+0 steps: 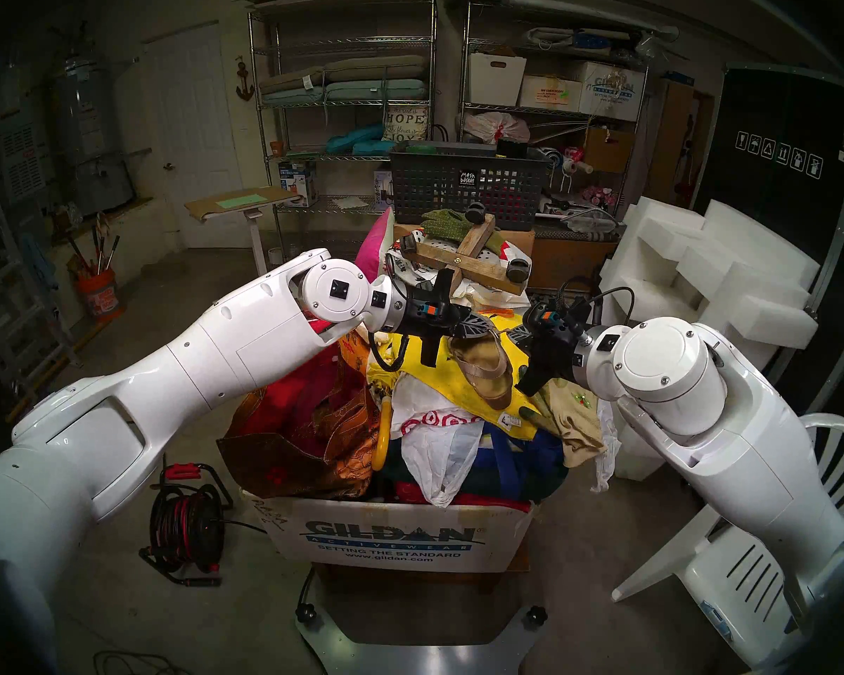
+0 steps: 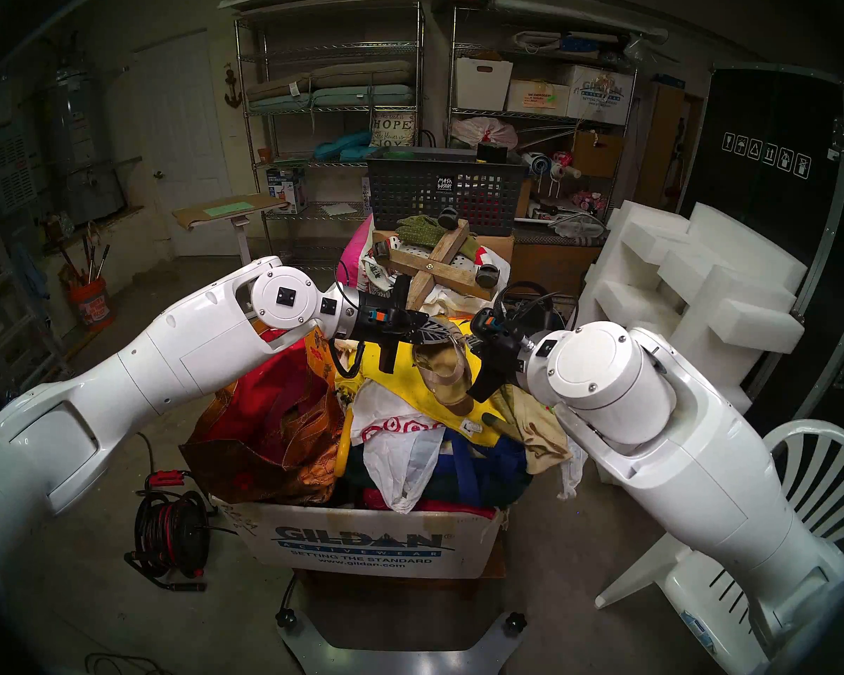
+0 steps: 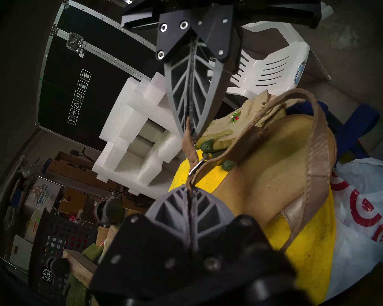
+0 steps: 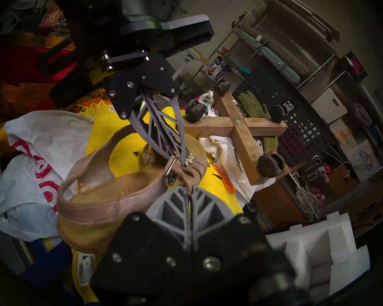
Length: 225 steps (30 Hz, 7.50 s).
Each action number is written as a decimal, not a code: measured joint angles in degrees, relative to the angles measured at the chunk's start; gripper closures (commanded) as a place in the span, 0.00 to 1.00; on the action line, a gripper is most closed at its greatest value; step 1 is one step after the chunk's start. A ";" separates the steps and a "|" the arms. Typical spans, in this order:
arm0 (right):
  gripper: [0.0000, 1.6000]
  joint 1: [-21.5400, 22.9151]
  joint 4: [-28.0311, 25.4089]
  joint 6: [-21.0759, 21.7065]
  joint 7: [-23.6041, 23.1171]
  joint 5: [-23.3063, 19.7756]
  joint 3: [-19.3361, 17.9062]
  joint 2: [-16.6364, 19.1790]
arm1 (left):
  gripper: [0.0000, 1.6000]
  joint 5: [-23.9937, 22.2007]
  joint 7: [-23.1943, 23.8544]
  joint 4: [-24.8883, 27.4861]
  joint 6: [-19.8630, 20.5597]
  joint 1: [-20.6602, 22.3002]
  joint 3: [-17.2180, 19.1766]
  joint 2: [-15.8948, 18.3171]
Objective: Unbuckle a shoe
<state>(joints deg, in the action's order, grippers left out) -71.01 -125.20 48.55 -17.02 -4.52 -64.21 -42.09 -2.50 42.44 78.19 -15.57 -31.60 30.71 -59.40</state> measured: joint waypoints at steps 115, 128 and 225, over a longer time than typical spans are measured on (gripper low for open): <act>0.93 2.23 1.30 -0.11 -2.70 5.68 3.54 -0.98 | 1.00 -9.15 1.18 0.87 6.21 -2.45 1.05 -1.25; 0.57 1.93 0.35 2.21 -5.00 4.29 1.51 0.44 | 1.00 -9.08 0.04 1.07 5.47 -2.96 1.01 -1.50; 0.55 -1.29 1.07 6.62 -2.49 -2.08 -6.26 -4.63 | 1.00 -9.19 -2.36 1.57 6.44 -2.72 0.91 -0.79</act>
<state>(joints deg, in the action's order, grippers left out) -72.29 -124.13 55.16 -19.51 -6.60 -70.46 -46.72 -11.68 40.07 79.76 -9.13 -34.32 31.63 -60.19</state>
